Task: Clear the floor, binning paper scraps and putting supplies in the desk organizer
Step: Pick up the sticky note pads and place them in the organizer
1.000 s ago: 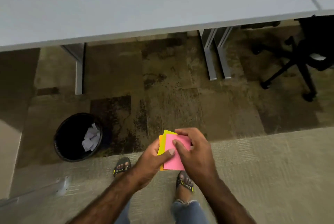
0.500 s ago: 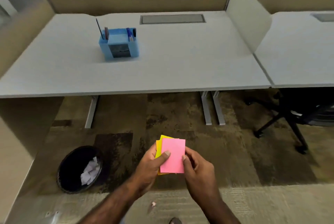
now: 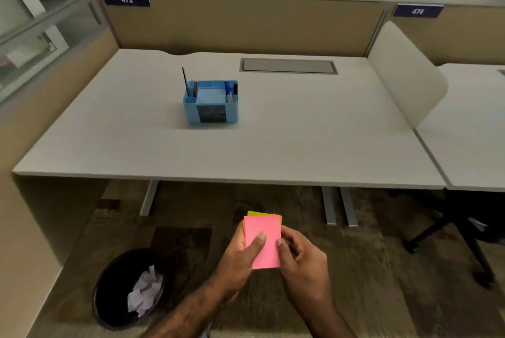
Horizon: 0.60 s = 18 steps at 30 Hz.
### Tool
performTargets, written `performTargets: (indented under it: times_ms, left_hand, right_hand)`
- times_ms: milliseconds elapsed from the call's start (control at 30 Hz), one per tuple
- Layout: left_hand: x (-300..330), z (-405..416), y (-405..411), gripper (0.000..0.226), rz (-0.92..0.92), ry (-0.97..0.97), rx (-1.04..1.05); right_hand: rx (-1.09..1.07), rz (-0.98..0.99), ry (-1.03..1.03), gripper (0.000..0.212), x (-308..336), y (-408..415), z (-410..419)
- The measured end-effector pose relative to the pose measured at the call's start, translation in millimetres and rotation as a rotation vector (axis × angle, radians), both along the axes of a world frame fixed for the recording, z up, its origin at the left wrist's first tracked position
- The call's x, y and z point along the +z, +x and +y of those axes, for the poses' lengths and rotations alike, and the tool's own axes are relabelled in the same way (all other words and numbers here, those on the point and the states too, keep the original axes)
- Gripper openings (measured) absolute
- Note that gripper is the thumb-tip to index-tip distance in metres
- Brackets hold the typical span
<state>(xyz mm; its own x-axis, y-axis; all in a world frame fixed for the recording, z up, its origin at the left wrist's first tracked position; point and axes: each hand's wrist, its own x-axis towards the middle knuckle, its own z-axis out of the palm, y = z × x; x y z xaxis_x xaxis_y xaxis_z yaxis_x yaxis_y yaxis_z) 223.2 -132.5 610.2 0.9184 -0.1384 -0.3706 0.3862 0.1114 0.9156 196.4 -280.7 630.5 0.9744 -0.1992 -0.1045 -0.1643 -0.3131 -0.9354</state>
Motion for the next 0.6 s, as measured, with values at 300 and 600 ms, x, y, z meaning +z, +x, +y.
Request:
performTargets:
  times_ms: [300,600]
  left_hand:
    - [26.0,97.4,104.5,0.023,-0.167,0.111,-0.033]
    - [60.7,164.2,191.1,0.022,-0.306,0.252,-0.074]
  right_hand:
    - [-0.066,-0.016,0.045,0.024,27.6,101.0,81.7]
    - [-0.070,-0.061,0.031,0.021,53.9,174.2,149.2]
